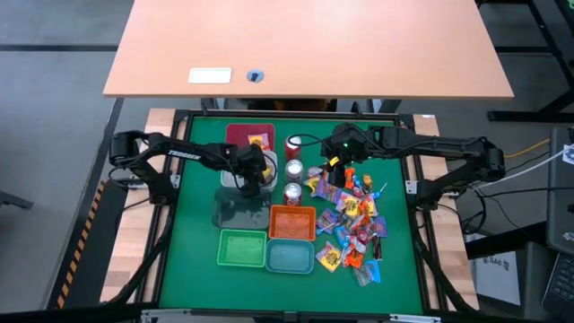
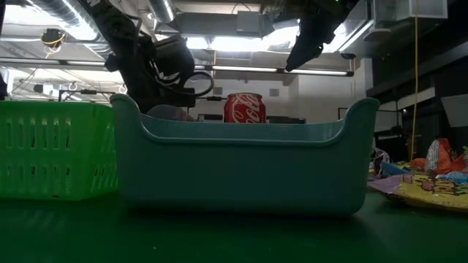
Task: Sort candy
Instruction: Put the yellow candy into the red bin
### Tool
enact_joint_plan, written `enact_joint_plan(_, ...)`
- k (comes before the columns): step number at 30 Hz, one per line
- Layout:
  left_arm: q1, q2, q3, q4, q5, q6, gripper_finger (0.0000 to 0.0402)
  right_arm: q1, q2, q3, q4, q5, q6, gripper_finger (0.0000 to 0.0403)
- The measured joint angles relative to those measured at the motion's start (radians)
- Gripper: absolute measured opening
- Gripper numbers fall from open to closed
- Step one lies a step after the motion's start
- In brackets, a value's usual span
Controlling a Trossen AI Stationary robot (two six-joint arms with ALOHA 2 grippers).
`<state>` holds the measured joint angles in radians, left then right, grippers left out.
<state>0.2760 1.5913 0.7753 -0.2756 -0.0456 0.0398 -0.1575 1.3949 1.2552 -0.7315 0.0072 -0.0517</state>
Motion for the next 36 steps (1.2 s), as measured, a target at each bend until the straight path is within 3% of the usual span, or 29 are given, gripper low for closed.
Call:
enact_joint_plan(7, 0.001, 0.0, 0.0, -0.001, 0.004, -0.006, 0.0006, 0.0, 0.0, 0.0, 0.0, 0.0, 0.0, 0.0189)
enact_joint_plan(16, 0.001, -0.002, 0.064, -0.06, 0.014, -0.005, 0.0002, 0.0, 0.0, 0.0, -0.003, 0.0, 0.0, 0.0189)
enact_joint_plan(36, 0.001, -0.04, 0.307, -0.398, 0.015, 0.082, 0.0, 0.0, 0.0, 0.0, -0.006, 0.0, 0.0, 0.0189)
